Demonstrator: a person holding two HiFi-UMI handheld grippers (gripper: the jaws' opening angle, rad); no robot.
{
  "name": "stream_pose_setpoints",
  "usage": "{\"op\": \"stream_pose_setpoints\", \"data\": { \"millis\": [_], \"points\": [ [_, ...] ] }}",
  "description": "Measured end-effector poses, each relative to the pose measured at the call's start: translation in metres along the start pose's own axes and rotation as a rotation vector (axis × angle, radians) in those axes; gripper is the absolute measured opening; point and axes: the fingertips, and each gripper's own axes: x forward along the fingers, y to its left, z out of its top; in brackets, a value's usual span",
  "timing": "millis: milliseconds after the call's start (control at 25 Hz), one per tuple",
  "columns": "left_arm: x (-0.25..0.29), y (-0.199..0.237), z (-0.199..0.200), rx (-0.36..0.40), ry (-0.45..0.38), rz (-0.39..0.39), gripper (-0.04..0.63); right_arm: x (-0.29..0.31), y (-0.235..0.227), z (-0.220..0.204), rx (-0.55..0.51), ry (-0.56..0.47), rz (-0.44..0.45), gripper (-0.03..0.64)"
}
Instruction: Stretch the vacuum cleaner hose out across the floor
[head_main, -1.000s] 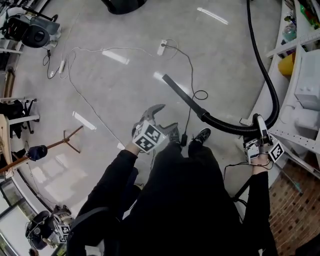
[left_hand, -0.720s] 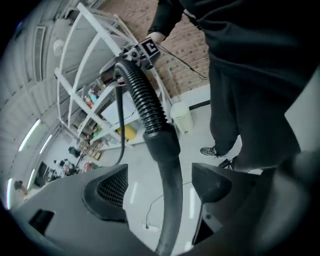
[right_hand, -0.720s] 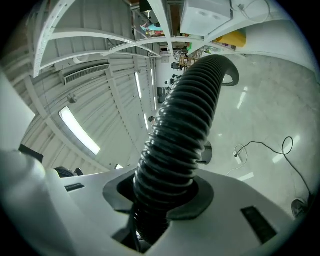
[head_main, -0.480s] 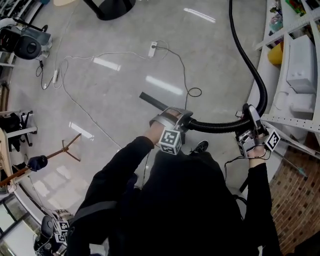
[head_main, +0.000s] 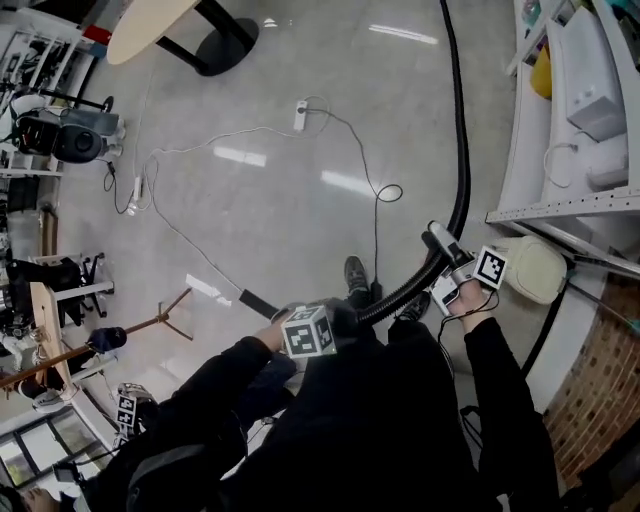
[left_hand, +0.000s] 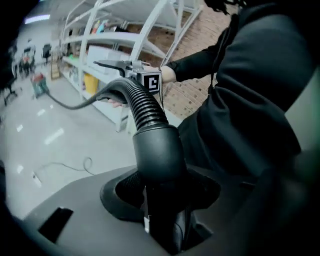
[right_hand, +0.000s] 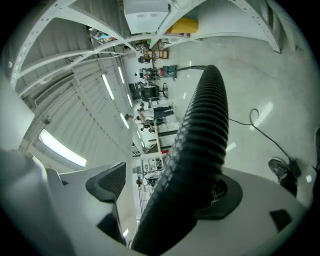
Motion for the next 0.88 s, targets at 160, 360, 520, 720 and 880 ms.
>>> {"op": "stream_pose_setpoints", "data": {
  "millis": [160,360,520,720,880],
  "points": [
    [0.065,-0.048,0.004,-0.339,0.044,-0.208,0.208,-0.07,-0.094,-0.091,0.091,0.18,-0.202,0.417],
    [0.112,-0.042,0.035,-0.645,-0.017,-0.296,0.209,-0.122,-0.107,-0.184,0.089,0.379,-0.294,0.416],
    [0.131,-0.029,0.057,-0.563,0.05,-0.32,0.216,-0.108,-0.102,-0.155,0.088,0.293,-0.233,0.413],
    [0.137,-0.035,0.068,-0.443,0.104,-0.313,0.239,-0.112,-0.109,-0.127,0.054,0.223,-0.3,0.195],
    [0.135,0.013,0.042,-0.03,0.225,0.113,0.463,-0.112,-0.115,-0.101,0.042,0.085,-0.36,0.18]
  ]
}}
